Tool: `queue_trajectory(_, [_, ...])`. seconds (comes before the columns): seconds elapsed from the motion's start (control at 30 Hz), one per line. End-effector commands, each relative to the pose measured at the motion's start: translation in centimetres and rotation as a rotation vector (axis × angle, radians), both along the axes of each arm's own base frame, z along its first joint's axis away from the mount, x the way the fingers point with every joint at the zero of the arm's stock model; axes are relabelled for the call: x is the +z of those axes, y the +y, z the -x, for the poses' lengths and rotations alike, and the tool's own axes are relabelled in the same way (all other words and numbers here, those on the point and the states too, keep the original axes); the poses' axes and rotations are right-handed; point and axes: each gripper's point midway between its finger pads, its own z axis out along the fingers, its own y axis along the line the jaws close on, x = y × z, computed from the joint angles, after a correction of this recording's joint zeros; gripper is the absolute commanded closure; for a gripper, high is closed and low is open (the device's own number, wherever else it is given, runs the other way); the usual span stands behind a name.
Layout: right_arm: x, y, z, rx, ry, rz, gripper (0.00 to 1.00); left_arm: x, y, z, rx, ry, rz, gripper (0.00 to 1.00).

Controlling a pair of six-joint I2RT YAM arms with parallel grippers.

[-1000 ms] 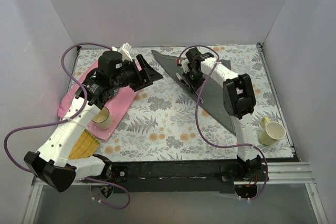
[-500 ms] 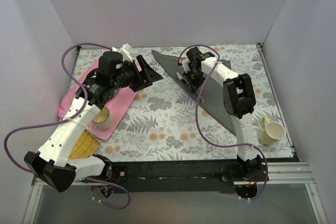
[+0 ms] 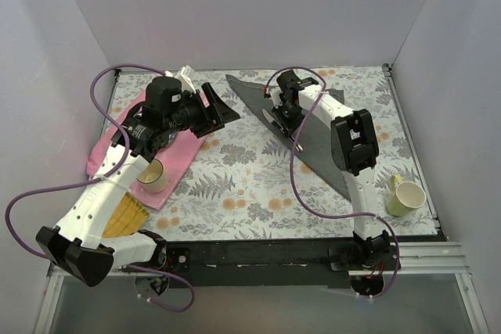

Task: Fold the napkin, place the utensils inside, and roll it up
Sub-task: Place the utensil onto the napkin

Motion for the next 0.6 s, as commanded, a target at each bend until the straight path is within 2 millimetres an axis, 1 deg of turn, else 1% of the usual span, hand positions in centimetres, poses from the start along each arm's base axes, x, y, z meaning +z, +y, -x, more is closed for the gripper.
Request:
queue_trajectory(0.0, [1.10, 0.87, -1.13, 0.007, -0.039, -0.022, 0.99, 1.00, 0.71, 0.59, 0.000, -0.036, -0.001, 0.36])
queue_trajectory(0.2, [1.25, 1.24, -1.38, 0.008, -0.043, -0.038, 0.99, 0.80, 0.83, 0.55, -0.002, -0.033, -0.001, 0.36])
queue_trajectory(0.4, [0.70, 1.25, -1.28, 0.009, -0.032, -0.036, 0.99, 0.79, 0.93, 0.35, -0.003, -0.032, -0.001, 0.36])
queue_trajectory(0.57, [0.64, 1.46, -1.15, 0.010, -0.028, -0.040, 0.99, 0.67, 1.09, 0.20, 0.003, -0.029, 0.000, 0.34])
